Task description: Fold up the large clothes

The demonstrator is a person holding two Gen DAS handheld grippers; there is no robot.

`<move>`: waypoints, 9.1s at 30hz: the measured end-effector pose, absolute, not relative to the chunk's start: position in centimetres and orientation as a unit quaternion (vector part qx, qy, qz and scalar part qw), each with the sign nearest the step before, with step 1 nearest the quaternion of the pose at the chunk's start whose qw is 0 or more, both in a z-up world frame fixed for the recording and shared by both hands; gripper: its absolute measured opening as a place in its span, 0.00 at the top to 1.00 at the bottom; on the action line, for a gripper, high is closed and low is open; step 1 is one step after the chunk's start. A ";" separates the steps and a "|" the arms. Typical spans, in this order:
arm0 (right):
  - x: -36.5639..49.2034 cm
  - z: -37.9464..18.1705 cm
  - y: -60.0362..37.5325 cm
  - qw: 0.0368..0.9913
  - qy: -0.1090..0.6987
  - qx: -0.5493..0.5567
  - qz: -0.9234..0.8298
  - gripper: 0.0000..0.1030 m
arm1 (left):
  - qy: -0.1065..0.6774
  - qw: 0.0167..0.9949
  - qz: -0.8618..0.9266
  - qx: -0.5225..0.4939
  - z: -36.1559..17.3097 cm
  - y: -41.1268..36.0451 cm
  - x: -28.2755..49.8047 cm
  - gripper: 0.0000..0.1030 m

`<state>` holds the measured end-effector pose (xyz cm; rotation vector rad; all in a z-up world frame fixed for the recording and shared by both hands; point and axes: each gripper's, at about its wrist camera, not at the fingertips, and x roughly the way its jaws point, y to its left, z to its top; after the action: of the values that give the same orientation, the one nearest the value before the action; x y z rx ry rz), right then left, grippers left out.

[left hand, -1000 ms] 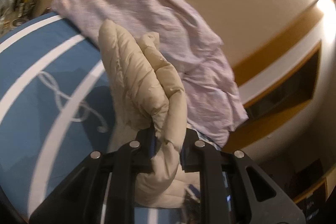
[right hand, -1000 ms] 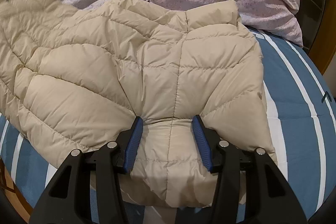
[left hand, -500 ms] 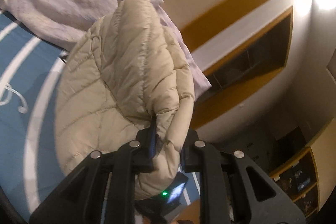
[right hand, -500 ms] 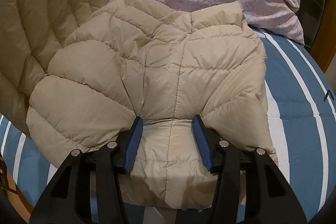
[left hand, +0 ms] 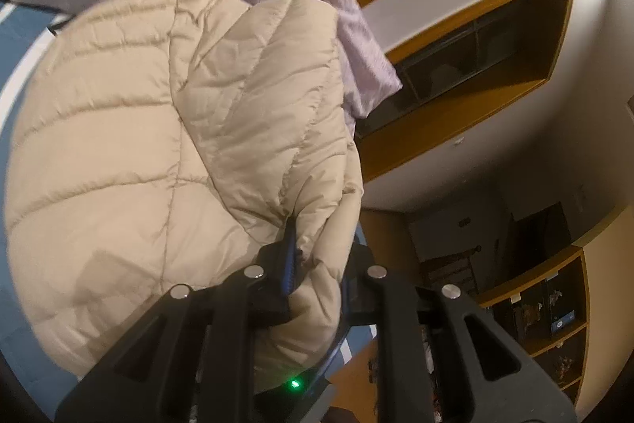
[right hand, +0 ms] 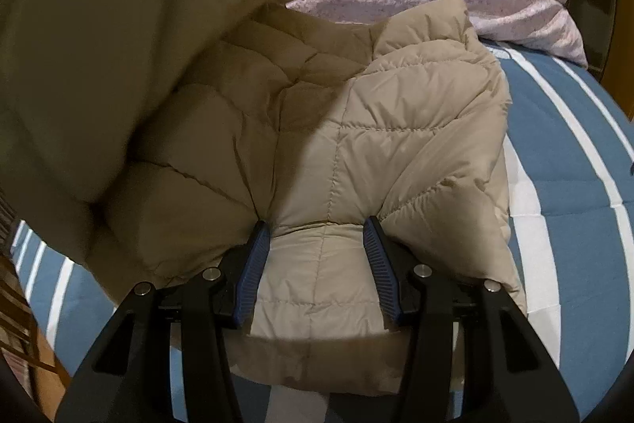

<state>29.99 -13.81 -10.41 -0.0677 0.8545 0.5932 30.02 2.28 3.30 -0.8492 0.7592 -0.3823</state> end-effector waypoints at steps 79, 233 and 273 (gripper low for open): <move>35.6 1.9 -19.2 0.913 0.295 0.041 0.278 0.61 | 0.415 0.900 0.025 -0.130 -5.5 2.2 32.3 0.38; 46.9 -9.2 -16.6 0.913 0.397 0.016 0.089 0.50 | 0.388 0.903 0.181 0.037 -7.6 1.8 40.9 0.11; 47.1 -9.4 -16.5 0.912 0.401 0.017 0.090 0.50 | 0.392 0.900 0.189 0.031 -7.8 1.8 41.3 0.11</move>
<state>47.13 -16.50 -9.41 0.0351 0.8263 0.1856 41.34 1.76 -7.82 0.0650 0.8104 0.3908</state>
